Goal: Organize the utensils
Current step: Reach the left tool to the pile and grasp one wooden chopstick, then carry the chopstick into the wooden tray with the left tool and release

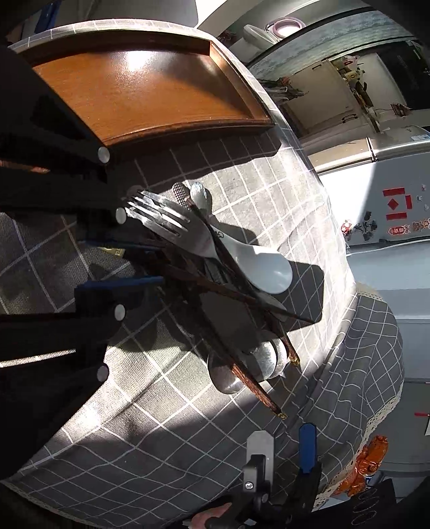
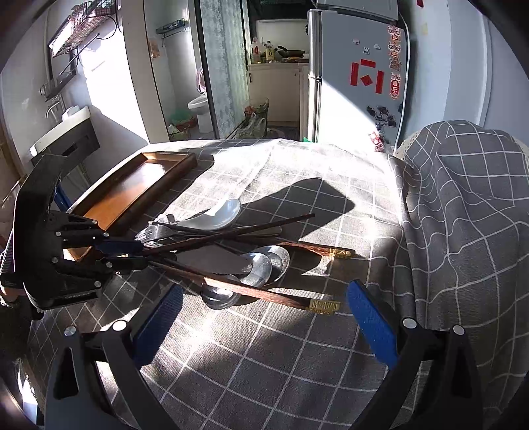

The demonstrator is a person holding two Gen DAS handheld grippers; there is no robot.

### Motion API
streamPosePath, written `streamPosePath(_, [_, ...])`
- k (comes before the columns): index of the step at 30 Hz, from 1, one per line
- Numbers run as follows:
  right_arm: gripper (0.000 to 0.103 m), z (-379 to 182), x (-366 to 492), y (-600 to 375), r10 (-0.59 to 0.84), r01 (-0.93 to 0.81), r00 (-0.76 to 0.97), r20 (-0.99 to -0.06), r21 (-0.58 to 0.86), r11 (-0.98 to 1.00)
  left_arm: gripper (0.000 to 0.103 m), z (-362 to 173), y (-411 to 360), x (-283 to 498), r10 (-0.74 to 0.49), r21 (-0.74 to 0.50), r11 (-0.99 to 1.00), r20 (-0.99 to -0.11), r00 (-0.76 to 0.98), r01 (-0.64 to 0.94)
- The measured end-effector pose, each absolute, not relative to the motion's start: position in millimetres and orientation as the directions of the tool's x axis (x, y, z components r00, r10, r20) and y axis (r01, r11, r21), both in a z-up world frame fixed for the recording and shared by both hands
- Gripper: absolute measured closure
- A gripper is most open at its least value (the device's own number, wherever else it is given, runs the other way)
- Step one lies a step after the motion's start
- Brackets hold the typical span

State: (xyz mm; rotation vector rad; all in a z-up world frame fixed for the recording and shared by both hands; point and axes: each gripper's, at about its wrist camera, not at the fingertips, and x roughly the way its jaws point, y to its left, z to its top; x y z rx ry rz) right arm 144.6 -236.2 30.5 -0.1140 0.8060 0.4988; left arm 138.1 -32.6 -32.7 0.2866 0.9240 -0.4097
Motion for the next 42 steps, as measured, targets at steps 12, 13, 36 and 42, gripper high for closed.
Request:
streamPosePath(12, [0.012,22.7,182.6,-198.6,0.552,-0.394,0.432,-0.713,0.402,0.827,0.096,-17.3,-34.6,117.6,-0.300,0.024,0.873,-0.763,0.573,0.488])
streamPosePath(13, [0.016,17.2,186.9,-193.8,0.571,-0.380,0.413,-0.710,0.435,0.816,0.096,-14.1,-35.3,114.1,-0.311,0.014,0.873,-0.753,0.580,0.487])
streamPosePath(36, [0.083,18.2,217.1,6.0,0.677,-0.473,0.180,-0.714,0.540,0.696,0.096,14.7,86.2,69.3,-0.129,0.023,0.978,-0.719,0.683,0.209])
streamPosePath(42, [0.080,2.8,230.0,81.0,0.618,-0.515,0.144,-0.773,0.475,0.714,0.096,4.0,136.7,78.1,-0.026,0.007,0.999,-0.739,0.673,0.046])
